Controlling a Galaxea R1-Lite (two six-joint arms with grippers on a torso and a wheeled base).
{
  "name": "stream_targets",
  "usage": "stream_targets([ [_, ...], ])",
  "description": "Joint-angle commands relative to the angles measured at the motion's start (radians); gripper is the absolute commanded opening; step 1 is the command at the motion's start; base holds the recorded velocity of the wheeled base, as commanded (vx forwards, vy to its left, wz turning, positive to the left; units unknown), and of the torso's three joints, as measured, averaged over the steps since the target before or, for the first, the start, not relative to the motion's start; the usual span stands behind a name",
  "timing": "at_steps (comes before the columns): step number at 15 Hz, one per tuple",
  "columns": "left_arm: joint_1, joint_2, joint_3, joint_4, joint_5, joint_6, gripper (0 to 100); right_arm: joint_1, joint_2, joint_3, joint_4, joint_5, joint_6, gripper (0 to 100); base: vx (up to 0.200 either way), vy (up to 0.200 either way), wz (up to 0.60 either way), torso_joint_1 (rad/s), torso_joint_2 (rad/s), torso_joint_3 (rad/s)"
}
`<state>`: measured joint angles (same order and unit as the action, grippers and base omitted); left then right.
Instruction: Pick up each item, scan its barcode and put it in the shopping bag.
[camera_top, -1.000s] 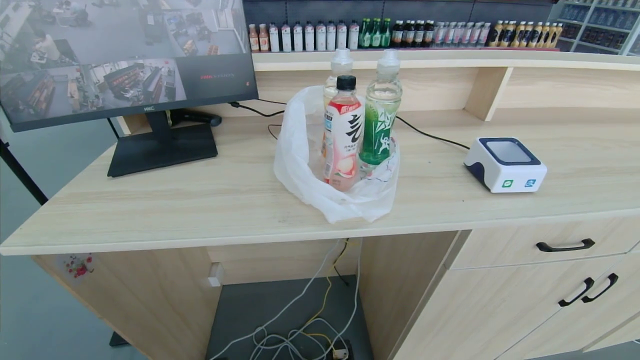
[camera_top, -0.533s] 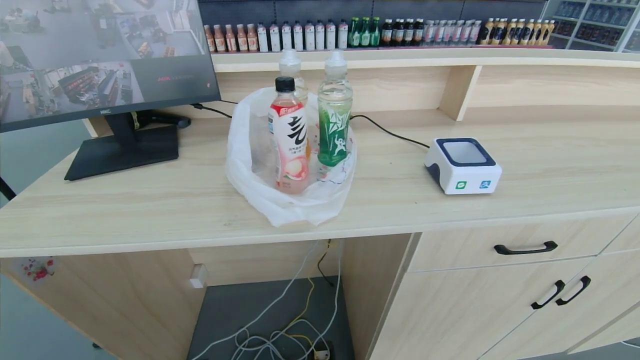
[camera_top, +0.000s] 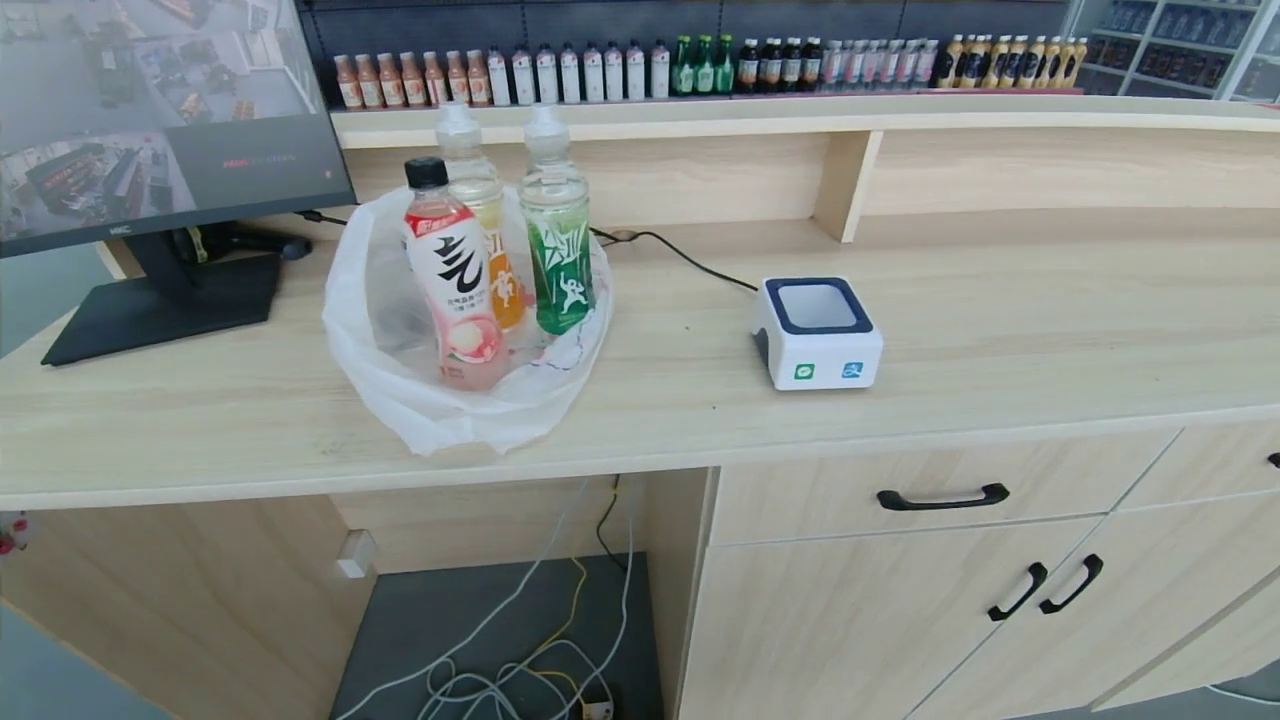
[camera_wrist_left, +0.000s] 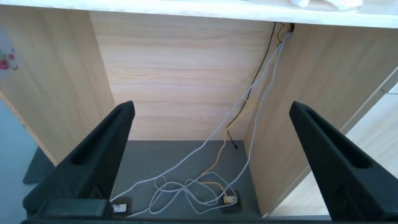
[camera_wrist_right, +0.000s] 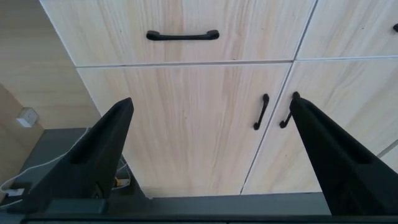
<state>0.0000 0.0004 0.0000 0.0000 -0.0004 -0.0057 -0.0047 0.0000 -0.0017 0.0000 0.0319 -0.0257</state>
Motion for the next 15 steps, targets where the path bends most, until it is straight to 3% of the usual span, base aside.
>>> stream_targets([
  [1, 0.0, 0.0, 0.0, 0.0, 0.0, 0.0, 100, 0.0, 0.002, 0.0, 0.0, 0.0, 0.0, 100, 0.0, -0.2, 0.0, 0.002, 0.0, 0.002],
  [11, 0.0, 0.0, 0.0, 0.0, 0.0, 0.0, 100, 0.0, 0.002, -0.001, 0.0, 0.0, 0.012, 100, 0.0, -0.2, 0.0, 0.001, 0.0, 0.004],
  [15, 0.0, 0.0, 0.0, 0.0, 0.0, 0.001, 100, 0.0, 0.002, 0.0, 0.0, 0.0, 0.012, 100, 0.0, 0.0, 0.0, 0.0, 0.0, 0.0],
])
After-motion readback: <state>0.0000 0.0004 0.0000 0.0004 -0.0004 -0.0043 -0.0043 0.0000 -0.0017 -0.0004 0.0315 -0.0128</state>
